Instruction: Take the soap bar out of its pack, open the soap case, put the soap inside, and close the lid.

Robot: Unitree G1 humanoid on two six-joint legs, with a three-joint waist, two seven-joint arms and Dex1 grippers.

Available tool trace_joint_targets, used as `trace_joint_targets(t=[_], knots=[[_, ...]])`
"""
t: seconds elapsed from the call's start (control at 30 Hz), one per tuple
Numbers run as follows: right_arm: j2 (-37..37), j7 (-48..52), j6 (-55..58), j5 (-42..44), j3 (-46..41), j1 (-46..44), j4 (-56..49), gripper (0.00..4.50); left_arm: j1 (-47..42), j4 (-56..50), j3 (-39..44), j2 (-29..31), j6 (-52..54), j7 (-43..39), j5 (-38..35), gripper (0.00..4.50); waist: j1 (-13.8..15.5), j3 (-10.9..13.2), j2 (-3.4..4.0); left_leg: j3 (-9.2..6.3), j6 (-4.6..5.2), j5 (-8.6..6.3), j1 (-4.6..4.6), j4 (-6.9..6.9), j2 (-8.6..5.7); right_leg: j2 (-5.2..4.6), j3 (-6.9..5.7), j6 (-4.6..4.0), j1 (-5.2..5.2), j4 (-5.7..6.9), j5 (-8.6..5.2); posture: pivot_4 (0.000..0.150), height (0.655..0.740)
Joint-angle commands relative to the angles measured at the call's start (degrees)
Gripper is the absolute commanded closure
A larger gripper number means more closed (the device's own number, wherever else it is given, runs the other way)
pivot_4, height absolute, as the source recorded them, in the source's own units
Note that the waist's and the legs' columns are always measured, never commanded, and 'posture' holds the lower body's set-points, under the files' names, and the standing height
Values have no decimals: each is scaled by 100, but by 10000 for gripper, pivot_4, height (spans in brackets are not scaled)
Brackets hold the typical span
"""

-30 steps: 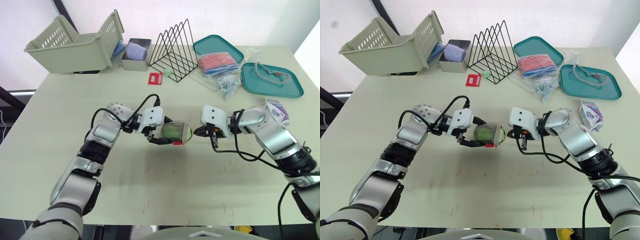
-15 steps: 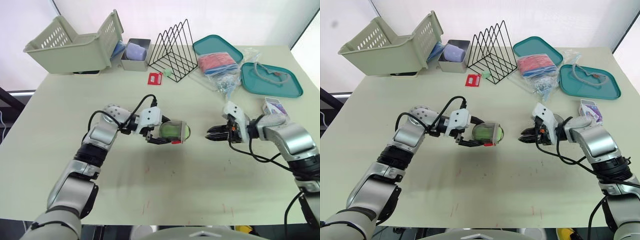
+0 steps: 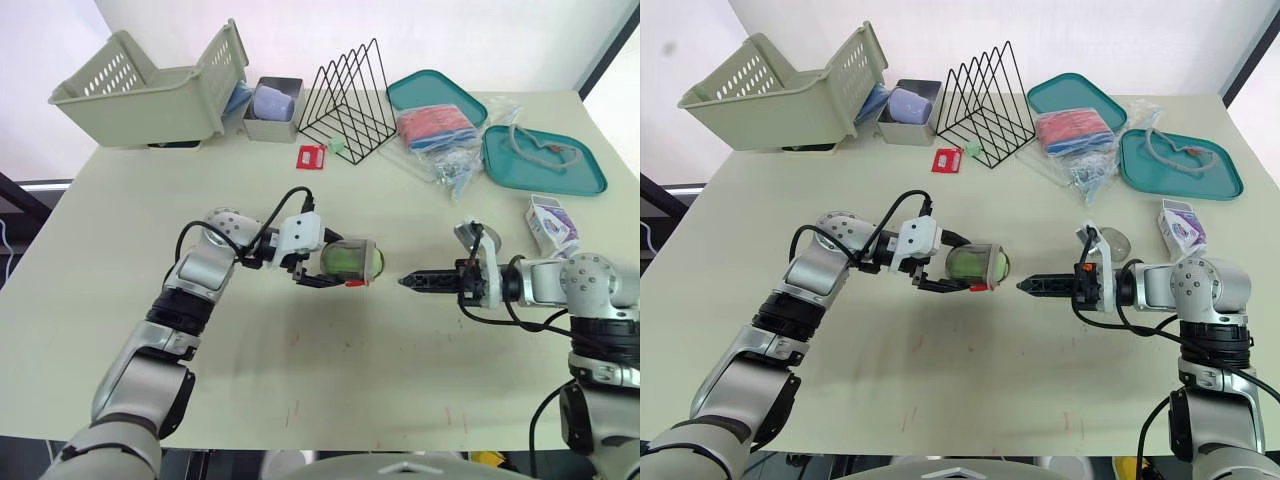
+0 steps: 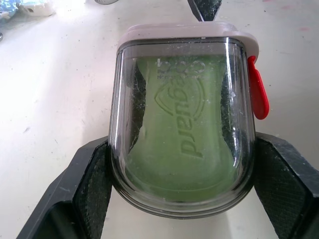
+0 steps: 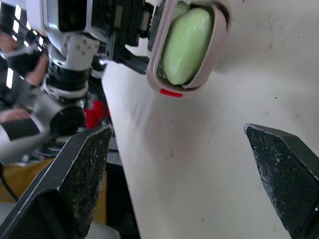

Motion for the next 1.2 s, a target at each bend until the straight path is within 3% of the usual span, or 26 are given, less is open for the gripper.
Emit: trace_joint_targets(t=[0.03, 0.67, 1.2], knots=[[183, -493, 33, 430, -325, -89, -42, 693, -62, -279, 131, -11, -51, 45, -144, 10457, -8, 0, 0, -1, 0, 0, 0, -1, 0, 0, 0, 0, 0, 0, 0, 1500, 7400], [1148, -1841, 33, 1099, -412, -346, -158, 693, -244, -342, -2, -300, -8, 171, -71, 10457, -20, 0, 0, -1, 0, 0, -1, -3, 0, 0, -1, 0, 0, -1, 0, 1500, 7400], [999, -2072, 33, 1050, -377, -373, 52, 693, -268, -162, 49, -104, -129, 131, -1, 10457, -72, 0, 1, -1, 0, 0, 0, -7, 1, 1, -1, 0, 0, -2, 0, 1500, 7400]])
